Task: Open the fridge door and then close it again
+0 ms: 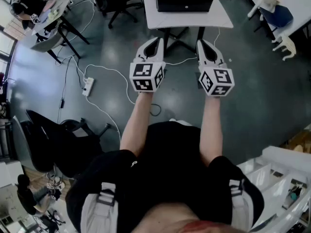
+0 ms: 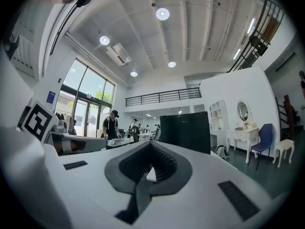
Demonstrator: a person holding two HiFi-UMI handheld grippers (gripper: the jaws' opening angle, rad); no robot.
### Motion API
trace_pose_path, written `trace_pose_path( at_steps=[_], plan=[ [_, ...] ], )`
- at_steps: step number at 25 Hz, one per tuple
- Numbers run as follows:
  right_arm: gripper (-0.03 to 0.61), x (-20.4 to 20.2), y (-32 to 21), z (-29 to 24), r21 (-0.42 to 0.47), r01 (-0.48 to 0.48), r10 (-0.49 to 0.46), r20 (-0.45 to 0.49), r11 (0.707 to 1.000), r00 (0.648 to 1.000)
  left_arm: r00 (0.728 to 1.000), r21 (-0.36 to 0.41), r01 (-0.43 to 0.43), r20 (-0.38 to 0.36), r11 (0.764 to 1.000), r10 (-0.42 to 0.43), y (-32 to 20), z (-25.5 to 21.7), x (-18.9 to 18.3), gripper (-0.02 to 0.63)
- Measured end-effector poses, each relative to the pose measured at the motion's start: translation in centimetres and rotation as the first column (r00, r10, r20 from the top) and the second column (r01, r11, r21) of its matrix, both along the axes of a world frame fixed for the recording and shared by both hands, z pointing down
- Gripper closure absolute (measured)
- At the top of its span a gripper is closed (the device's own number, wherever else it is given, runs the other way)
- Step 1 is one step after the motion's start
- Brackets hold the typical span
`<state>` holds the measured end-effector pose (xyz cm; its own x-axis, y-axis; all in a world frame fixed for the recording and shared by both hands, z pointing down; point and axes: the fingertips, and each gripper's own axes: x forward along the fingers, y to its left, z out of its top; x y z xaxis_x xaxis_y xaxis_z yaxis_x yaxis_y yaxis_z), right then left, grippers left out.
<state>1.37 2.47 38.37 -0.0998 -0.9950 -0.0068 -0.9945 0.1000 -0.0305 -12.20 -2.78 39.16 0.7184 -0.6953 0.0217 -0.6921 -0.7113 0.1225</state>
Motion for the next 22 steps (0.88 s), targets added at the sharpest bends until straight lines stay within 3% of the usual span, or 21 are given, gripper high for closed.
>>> trace_pose_path(
  at_steps=[4, 16, 22],
  plan=[
    [0.584, 1.5, -0.3, 0.0, 0.008, 0.002, -0.002, 0.001, 1.000, 1.000, 1.000, 0.008, 0.006, -0.012, 1.000, -0.006, 0.1, -0.3, 1.2, 0.615],
    [0.584, 6.9, -1.6, 2.4, -0.015, -0.014, 0.016, 0.115, 1.000, 0.993, 0.999, -0.040, 0.045, -0.023, 0.998, -0.046, -0.5, 1.3, 4.7, 0.615],
    [0.584, 6.1, -3.8, 4.2, -0.040, 0.049, -0.042, 0.151, 0.998, 0.988, 0.999, -0.056, 0.049, 0.026, 0.997, -0.048, -1.0, 2.9, 5.8, 0.615]
  ],
)
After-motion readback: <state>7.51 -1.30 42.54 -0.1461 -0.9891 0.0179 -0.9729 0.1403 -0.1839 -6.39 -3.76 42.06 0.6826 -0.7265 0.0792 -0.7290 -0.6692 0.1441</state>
